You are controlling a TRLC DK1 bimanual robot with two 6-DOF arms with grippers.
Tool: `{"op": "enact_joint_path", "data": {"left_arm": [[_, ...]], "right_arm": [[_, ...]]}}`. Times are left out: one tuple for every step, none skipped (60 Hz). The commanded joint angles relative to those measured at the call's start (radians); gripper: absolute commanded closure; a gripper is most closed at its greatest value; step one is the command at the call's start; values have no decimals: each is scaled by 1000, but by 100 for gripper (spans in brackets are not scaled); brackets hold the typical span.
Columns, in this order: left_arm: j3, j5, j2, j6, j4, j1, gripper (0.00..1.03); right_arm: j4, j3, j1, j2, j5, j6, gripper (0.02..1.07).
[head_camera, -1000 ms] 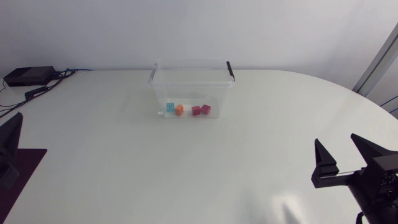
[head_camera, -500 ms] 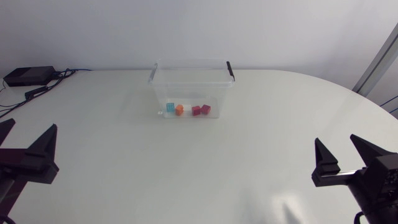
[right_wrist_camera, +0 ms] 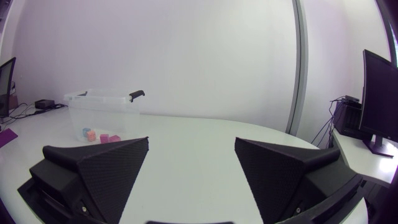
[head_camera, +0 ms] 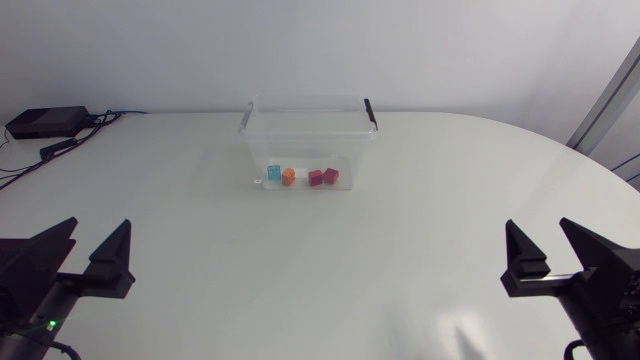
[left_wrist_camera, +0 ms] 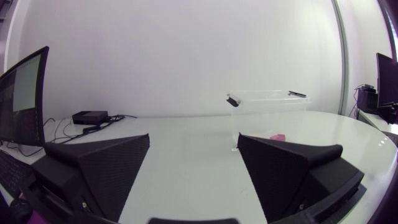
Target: Place the duplo bricks in the container
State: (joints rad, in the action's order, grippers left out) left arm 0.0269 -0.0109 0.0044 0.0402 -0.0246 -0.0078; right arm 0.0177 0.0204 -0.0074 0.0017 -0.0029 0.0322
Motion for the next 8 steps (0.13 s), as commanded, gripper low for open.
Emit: {"op": "enact_joint_path", "data": {"left_arm": [[-27, 11, -4, -40, 25, 8, 4], [-27, 11, -4, -40, 25, 8, 4], [-27, 11, -4, -40, 25, 8, 4], [-27, 11, -4, -40, 25, 8, 4], [-27, 11, -4, -40, 25, 8, 4], [-27, 11, -4, -40, 25, 8, 4], [-27, 11, -4, -40, 25, 8, 4], [-27, 11, -4, -40, 25, 8, 4]], "right_arm": [[-18, -20, 7, -2, 3, -32, 7], [-18, -20, 7, -2, 3, -32, 7], [-18, -20, 7, -2, 3, -32, 7], [-18, -20, 7, -2, 3, -32, 7], [-18, -20, 7, -2, 3, -32, 7], [-18, -20, 7, -2, 3, -32, 7], [-18, -20, 7, -2, 3, -32, 7], [-18, -20, 7, -2, 3, -32, 7]]}}
